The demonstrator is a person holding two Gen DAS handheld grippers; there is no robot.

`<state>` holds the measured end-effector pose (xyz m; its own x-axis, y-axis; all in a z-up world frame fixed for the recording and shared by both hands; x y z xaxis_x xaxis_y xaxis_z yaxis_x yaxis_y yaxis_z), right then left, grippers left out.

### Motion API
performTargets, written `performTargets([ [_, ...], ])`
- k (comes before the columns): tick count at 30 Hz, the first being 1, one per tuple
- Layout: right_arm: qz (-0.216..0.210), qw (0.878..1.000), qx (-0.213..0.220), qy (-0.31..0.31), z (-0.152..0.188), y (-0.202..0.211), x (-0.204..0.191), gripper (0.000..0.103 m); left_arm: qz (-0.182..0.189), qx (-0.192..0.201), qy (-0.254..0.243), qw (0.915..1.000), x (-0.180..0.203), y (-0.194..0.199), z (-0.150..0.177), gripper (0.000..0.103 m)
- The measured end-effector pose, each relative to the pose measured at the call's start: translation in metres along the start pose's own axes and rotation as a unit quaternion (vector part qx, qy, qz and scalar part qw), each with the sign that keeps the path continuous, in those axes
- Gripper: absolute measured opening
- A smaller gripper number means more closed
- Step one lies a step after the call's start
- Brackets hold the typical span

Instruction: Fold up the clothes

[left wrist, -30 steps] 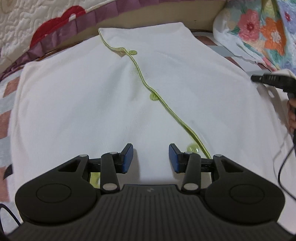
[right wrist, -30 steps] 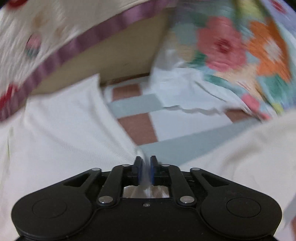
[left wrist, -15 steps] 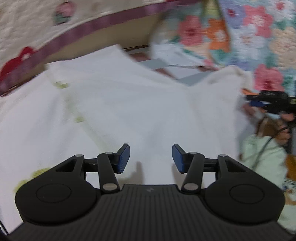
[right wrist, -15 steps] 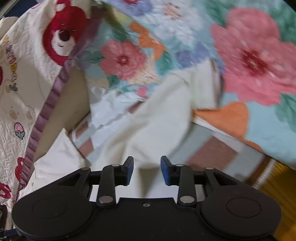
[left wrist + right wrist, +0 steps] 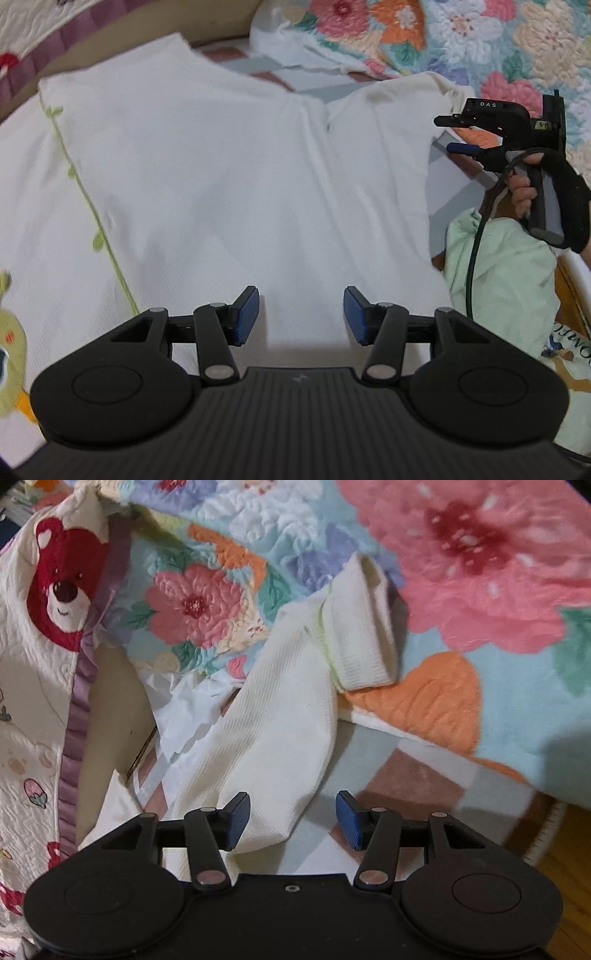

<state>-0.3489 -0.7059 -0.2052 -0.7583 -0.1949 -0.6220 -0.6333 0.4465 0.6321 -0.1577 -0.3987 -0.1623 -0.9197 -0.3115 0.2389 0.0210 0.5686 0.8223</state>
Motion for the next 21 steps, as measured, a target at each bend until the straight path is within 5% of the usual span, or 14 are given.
performTargets([
  [5,-0.03,0.999,0.035,-0.022,0.006,-0.014,-0.006,0.064,0.003,0.005,0.03,0.9995,-0.008,-0.001,0.012,0.05],
  [9,-0.091,0.989,0.059,-0.096,-0.001,-0.026,-0.001,0.064,-0.002,0.0,0.031,0.9995,-0.007,-0.002,0.02,0.051],
  [12,-0.112,0.982,0.07,-0.134,-0.007,-0.037,0.005,0.027,-0.003,-0.003,0.031,0.9995,-0.007,-0.002,0.023,0.051],
  [13,-0.1,0.984,0.063,-0.137,-0.006,-0.042,0.006,0.003,-0.003,-0.001,0.031,0.9995,-0.008,-0.001,0.024,0.051],
  [17,-0.086,0.99,0.089,-0.064,-0.02,-0.021,-0.012,0.004,-0.022,0.001,0.03,0.9993,-0.009,0.004,0.028,0.052],
  [19,-0.117,0.988,0.099,-0.028,-0.034,0.007,-0.023,0.003,-0.029,-0.002,0.012,0.9995,-0.004,0.003,0.032,0.052],
  [21,-0.08,0.991,0.101,0.041,-0.044,0.027,-0.021,0.003,-0.032,-0.002,-0.01,0.9994,0.003,0.003,0.035,0.052],
])
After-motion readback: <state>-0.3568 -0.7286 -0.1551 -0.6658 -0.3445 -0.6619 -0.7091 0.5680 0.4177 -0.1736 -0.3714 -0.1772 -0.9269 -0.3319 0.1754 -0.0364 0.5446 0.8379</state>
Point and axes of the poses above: each gripper's, at about its wrist camera, not at the fingertips, and y roughly against the way its jaws point, x to its right, z to its underside, the point moved 9 cm from there along -y, roughly the way its jaws point, and after that the axes turned 1 degree about z, right-handed, at the moved point
